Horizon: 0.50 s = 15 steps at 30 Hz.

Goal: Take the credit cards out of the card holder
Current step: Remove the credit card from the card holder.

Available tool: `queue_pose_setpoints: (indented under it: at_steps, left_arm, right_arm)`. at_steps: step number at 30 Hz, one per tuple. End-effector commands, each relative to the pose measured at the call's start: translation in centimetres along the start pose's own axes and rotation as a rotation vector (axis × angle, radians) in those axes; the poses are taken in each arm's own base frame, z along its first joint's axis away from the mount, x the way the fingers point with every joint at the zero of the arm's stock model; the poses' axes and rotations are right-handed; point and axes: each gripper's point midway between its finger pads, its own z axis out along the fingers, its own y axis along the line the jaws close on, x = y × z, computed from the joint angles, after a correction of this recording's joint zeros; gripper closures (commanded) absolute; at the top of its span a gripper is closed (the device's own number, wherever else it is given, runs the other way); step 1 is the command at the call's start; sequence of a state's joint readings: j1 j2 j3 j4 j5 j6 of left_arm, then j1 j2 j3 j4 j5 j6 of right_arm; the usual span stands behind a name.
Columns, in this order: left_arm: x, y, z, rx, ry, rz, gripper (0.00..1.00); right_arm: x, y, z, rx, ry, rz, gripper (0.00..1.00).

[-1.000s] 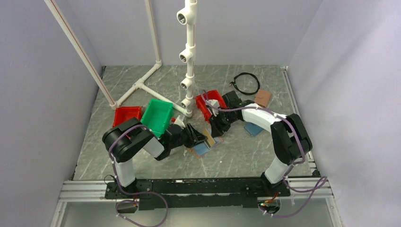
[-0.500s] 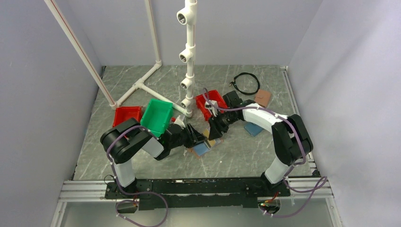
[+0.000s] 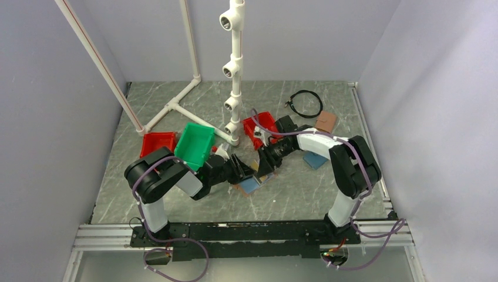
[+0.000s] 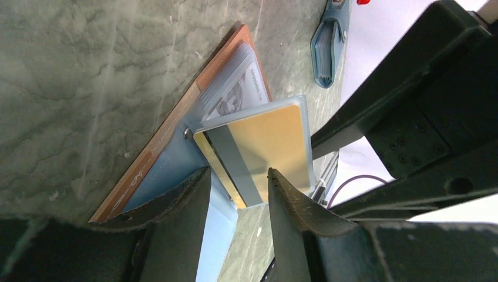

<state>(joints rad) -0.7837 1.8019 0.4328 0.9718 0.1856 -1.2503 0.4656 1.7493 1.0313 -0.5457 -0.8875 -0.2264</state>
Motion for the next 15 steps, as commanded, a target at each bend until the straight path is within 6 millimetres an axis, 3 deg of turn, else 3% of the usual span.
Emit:
queue_pose_setpoints:
  at_steps: [1,4,6,15]
  left_arm:
    - [-0.3,0.6,-0.7,-0.002,-0.024,0.012,0.53]
    - [-0.4,0.6,-1.0,0.016,-0.035,-0.001,0.53]
    - [-0.5,0.6,-1.2,0.032,-0.044,-0.010,0.52]
    - [-0.9,-0.9,-1.5,0.142,-0.062,-0.035,0.47]
  right_arm:
    - [-0.8,-1.3,0.1,0.057,-0.016,0.027,0.62]
    - [-0.9,-1.6,-0.2,0.052,-0.034,0.053,0.81]
    - [-0.9,-1.8,-0.5,0.045,-0.046,0.074,1.00]
    - [-1.4,0.2,-1.2,-0.144,-0.121,0.178,1.00]
